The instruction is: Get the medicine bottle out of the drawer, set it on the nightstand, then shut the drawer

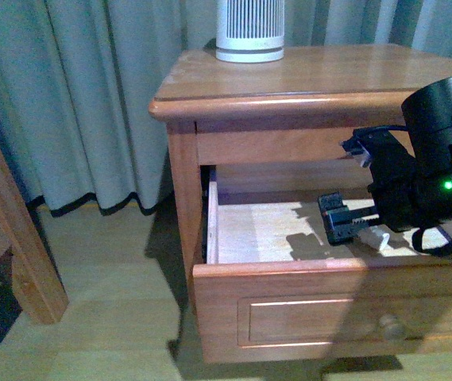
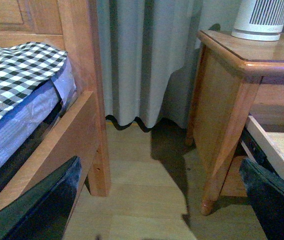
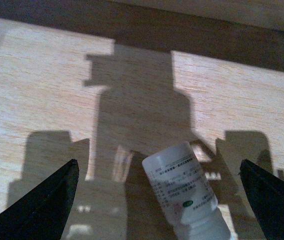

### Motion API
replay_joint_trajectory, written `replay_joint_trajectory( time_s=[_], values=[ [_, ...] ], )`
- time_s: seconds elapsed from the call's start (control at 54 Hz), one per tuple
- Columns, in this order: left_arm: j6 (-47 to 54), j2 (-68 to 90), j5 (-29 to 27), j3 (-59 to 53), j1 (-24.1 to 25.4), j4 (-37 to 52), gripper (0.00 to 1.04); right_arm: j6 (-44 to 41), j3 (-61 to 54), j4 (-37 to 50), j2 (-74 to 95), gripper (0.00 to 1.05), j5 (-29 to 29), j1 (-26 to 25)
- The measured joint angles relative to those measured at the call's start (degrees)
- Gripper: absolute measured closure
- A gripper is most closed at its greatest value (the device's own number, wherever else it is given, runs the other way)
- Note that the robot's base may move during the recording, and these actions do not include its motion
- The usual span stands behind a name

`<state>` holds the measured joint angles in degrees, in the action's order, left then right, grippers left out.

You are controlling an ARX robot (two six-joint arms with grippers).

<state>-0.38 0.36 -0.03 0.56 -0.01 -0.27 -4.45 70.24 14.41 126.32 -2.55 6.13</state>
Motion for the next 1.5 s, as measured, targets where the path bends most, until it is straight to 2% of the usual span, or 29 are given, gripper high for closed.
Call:
replay_joint_trajectory(
  time_s=[0.185, 0.296, 0.611, 0.852, 1.037, 1.241, 1.5],
  values=[
    [0.0, 0.0, 0.0, 0.0, 0.0, 0.0, 0.07, -0.4, 2.1, -0.1, 4.1, 0.07, -0.3, -1.4],
    [0.0, 0.0, 0.0, 0.0, 0.0, 0.0, 0.07, -0.6, 1.7, 1.9, 4.6, 0.28, -0.3, -1.5],
    [0.0, 0.0, 0.0, 0.0, 0.0, 0.0, 0.07, -2.1, -8.2, 8.8, 0.2, 0.72, -2.4, 0.2],
    [0.0, 0.0, 0.0, 0.0, 0.0, 0.0, 0.07, -3.0, -19.6, 11.7, -10.7, 0.75, -4.6, 2.4],
    [0.0, 0.0, 0.0, 0.0, 0.0, 0.0, 0.07, -2.3, -19.2, 7.1, -23.9, 0.75, -6.8, 3.4],
    [0.0, 0.0, 0.0, 0.0, 0.0, 0.0, 0.07, -0.5, -2.7, 0.0, -28.9, 0.75, -5.8, 3.3],
    [0.0, 0.0, 0.0, 0.0, 0.0, 0.0, 0.07, -1.0, 24.7, -10.3, -12.6, 0.75, -0.3, 2.1]
  ],
)
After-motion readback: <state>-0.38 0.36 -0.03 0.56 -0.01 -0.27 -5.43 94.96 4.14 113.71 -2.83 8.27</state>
